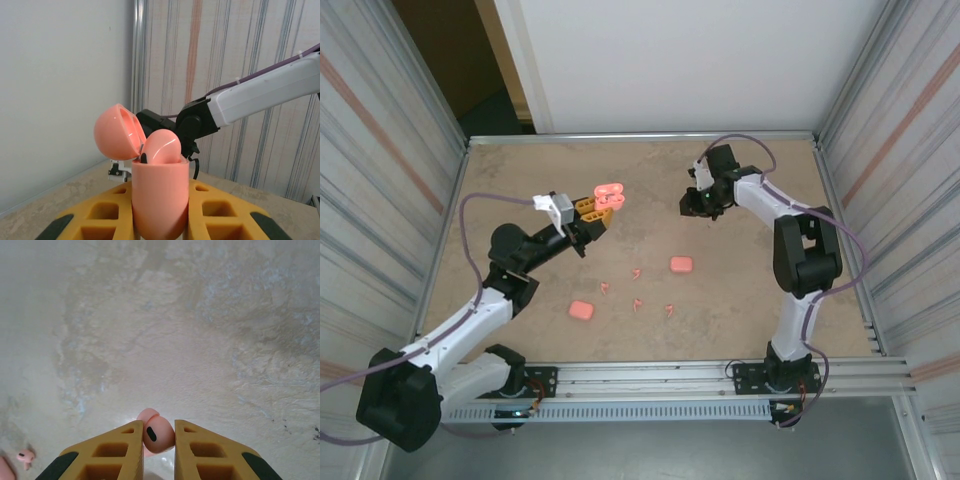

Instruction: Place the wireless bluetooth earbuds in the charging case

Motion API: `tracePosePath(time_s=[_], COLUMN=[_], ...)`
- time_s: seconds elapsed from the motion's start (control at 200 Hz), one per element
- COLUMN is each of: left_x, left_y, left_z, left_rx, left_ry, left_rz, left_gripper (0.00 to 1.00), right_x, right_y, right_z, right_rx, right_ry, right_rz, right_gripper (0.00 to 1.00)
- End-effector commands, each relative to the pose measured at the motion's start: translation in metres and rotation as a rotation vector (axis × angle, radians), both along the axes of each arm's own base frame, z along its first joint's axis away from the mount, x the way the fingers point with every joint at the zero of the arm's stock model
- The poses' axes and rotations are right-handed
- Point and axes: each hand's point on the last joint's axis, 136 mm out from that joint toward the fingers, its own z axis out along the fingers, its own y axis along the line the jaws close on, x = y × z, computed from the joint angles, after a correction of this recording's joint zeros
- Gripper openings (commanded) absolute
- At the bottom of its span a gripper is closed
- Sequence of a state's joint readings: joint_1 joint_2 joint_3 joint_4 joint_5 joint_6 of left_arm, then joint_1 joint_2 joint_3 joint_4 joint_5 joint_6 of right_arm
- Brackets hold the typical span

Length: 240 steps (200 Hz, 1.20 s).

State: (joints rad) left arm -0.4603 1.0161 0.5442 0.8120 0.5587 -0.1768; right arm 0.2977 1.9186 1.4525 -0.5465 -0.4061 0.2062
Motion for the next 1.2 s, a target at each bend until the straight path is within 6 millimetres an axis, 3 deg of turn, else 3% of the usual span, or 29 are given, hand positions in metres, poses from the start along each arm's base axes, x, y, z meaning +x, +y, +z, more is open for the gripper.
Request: tracePosePath(time_s=[0.0,0.666,1.198], left_x=[-0.002,0.022,0.038], left_y=[-0.003,-0.017,-0.030], left_z=[0.016,-0.012,-0.036], left_rx=[-0.029,-0.047,-0.060], left_ry=[-0.052,0.036,0.115], left_rz=[-0.013,-0.033,-0.072], left_gripper=[0.00,0.00,0.00], right_x=[-0.008,-0.037,-0.060], right_y=[0.011,0.026,0.042], right_z=[0.032,0.136,0.196], right_rx=[0.038,0.158,0.222], right_ry=[-0.082,-0.331,-0.507], right_rz=[0.069,0.190,0.273], right_gripper=[0.18,0.18,0.18])
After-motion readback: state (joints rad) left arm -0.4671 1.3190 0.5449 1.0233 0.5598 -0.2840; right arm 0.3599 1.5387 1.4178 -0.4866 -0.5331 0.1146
